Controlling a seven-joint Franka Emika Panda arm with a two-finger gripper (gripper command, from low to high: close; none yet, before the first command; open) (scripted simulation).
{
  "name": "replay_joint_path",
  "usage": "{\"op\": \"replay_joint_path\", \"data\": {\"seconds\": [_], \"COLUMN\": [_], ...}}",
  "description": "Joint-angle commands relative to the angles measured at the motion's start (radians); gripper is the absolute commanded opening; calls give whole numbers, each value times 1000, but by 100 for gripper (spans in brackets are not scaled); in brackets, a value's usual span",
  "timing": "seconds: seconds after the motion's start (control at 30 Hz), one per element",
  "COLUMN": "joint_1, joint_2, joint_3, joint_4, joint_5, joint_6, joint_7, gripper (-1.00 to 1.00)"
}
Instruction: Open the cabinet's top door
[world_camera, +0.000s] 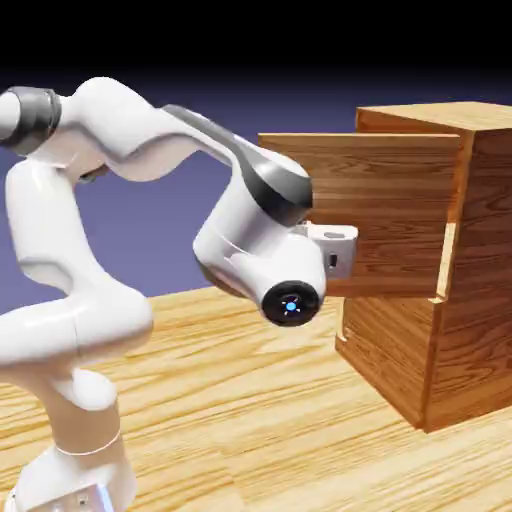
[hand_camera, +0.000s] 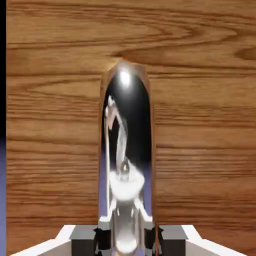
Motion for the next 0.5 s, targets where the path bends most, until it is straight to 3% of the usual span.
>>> {"op": "replay_joint_path", "data": {"seconds": [0.0,0.47], "joint_1": [-15,-98], "joint_2": [36,543], "joint_3": [5,86], "joint_4": [27,435], "joint_5": [-36,-463], "joint_6": [-9,-40], "joint_7": [-18,-113], "gripper": [-100,-100]}}
